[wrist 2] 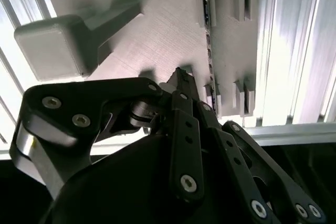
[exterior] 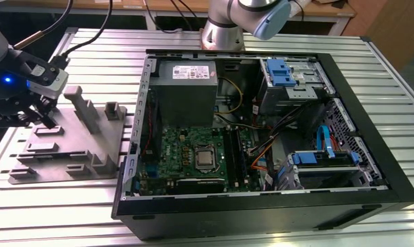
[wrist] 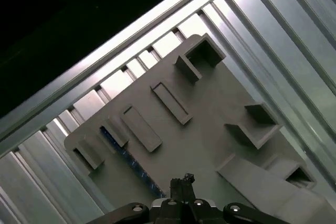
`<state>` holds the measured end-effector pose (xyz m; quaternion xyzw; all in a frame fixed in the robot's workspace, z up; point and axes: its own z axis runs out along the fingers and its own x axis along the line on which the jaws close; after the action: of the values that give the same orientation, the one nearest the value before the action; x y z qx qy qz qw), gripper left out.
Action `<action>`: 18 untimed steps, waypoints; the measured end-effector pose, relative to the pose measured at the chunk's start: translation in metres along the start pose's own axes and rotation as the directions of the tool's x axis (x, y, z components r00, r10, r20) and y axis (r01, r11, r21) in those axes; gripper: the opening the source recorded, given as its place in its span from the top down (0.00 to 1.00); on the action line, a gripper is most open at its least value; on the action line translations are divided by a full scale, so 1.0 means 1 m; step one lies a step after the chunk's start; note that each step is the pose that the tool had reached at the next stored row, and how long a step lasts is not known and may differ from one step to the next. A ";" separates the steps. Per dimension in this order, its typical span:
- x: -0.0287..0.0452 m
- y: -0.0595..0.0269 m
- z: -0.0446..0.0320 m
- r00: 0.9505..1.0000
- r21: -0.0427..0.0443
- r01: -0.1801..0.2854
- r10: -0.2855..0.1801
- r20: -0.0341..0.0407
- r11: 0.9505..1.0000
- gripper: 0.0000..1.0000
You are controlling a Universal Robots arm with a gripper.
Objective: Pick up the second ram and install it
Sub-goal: 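Pick up the second ram and move it above second insertion slot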
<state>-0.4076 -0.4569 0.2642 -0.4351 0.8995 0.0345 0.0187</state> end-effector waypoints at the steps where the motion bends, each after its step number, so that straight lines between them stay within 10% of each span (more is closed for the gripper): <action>1: 0.0000 0.0000 0.0004 1.000 -0.001 0.020 -0.020 -0.001 1.000 0.90; 9: 0.0003 -0.0002 0.0038 0.987 -0.011 0.163 -0.163 -0.007 0.987 0.90; 18: 0.0005 -0.0003 0.0076 0.947 -0.023 0.321 -0.321 -0.011 0.947 0.90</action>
<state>-0.4076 -0.4569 0.2565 -0.5762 0.8164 0.0371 0.0128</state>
